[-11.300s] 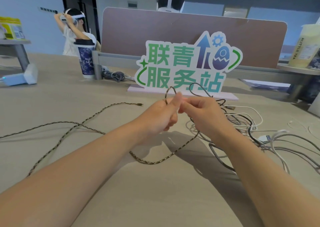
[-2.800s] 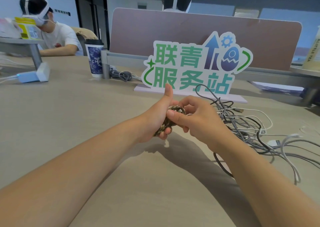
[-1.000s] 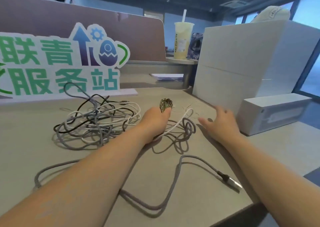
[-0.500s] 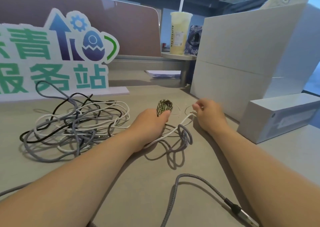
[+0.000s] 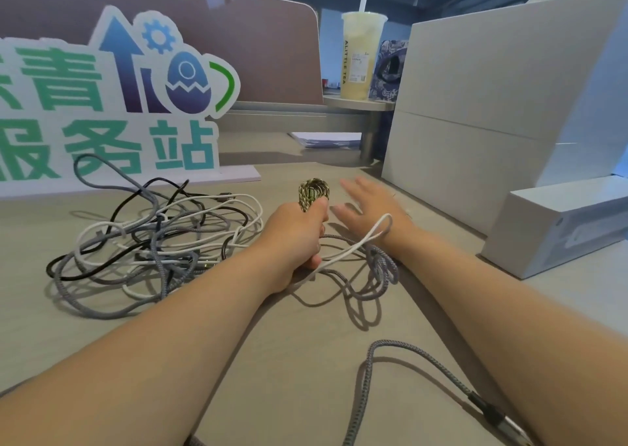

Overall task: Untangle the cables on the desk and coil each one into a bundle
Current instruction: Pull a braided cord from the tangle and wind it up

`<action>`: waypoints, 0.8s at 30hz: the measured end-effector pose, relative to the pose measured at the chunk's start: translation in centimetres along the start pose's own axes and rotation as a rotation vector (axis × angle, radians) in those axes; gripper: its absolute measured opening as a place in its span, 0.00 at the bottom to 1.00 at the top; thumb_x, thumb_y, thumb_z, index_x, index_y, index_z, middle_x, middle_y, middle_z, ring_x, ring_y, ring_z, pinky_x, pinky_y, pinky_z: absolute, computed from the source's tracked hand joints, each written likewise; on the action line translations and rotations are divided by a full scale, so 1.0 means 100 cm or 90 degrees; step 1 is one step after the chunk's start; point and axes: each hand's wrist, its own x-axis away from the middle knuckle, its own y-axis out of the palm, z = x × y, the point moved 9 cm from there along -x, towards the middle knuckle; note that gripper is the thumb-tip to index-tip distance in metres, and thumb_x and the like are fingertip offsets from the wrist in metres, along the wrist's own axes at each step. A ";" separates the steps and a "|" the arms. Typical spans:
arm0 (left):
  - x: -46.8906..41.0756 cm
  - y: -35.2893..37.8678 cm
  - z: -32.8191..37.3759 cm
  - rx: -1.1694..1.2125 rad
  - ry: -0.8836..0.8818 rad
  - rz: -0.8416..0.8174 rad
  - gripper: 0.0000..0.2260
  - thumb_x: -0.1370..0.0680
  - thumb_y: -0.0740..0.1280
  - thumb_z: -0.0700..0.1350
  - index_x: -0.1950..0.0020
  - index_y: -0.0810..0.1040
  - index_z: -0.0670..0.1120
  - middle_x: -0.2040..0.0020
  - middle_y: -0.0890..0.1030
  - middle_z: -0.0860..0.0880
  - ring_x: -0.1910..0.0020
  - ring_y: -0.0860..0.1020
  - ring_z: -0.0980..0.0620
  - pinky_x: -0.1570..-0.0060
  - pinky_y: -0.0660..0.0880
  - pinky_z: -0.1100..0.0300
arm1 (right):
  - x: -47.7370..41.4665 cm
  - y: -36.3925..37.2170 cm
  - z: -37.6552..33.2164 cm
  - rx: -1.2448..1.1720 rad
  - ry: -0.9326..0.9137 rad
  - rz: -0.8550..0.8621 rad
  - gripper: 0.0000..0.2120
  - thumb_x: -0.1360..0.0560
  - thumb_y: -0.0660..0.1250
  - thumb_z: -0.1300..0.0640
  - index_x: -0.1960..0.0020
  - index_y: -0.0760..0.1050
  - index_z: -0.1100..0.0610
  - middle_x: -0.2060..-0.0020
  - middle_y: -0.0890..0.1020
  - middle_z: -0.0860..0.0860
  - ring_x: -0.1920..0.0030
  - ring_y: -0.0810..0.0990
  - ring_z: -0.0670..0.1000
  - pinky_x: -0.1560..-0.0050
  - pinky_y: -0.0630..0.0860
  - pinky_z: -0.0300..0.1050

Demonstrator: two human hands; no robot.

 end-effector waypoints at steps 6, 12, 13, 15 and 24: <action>0.002 0.000 0.002 0.045 -0.001 -0.010 0.13 0.19 0.58 0.53 0.57 0.74 0.46 0.66 0.70 0.49 0.75 0.66 0.52 0.75 0.68 0.62 | -0.007 0.001 0.000 0.000 -0.020 0.006 0.11 0.25 0.63 0.58 0.46 0.81 0.57 0.48 0.83 0.53 0.48 0.78 0.56 0.49 0.74 0.46; 0.007 0.001 0.008 0.031 0.024 -0.013 0.14 0.20 0.58 0.54 0.57 0.74 0.47 0.65 0.71 0.49 0.75 0.66 0.53 0.74 0.68 0.61 | 0.002 -0.022 0.002 -0.073 0.006 0.151 0.16 0.30 0.71 0.63 0.43 0.78 0.56 0.57 0.83 0.50 0.57 0.78 0.48 0.53 0.74 0.39; 0.009 0.000 0.010 0.031 0.032 -0.013 0.14 0.20 0.58 0.55 0.57 0.74 0.47 0.64 0.71 0.50 0.73 0.67 0.52 0.73 0.68 0.60 | 0.005 -0.028 0.006 -0.142 0.033 0.167 0.17 0.30 0.70 0.66 0.42 0.78 0.57 0.56 0.83 0.51 0.56 0.79 0.48 0.50 0.76 0.40; 0.015 -0.001 0.023 0.024 0.069 -0.008 0.14 0.20 0.57 0.56 0.57 0.74 0.49 0.64 0.72 0.50 0.70 0.67 0.52 0.69 0.68 0.59 | 0.011 -0.044 0.016 -0.241 0.089 0.213 0.16 0.27 0.65 0.70 0.43 0.78 0.58 0.54 0.83 0.52 0.52 0.79 0.48 0.48 0.76 0.42; 0.050 -0.042 0.081 -0.017 0.117 0.015 0.13 0.19 0.56 0.55 0.51 0.75 0.48 0.60 0.73 0.51 0.62 0.70 0.52 0.62 0.70 0.58 | 0.017 -0.125 -0.032 -0.317 0.099 0.199 0.18 0.25 0.50 0.71 0.48 0.76 0.58 0.58 0.78 0.56 0.59 0.75 0.54 0.64 0.74 0.41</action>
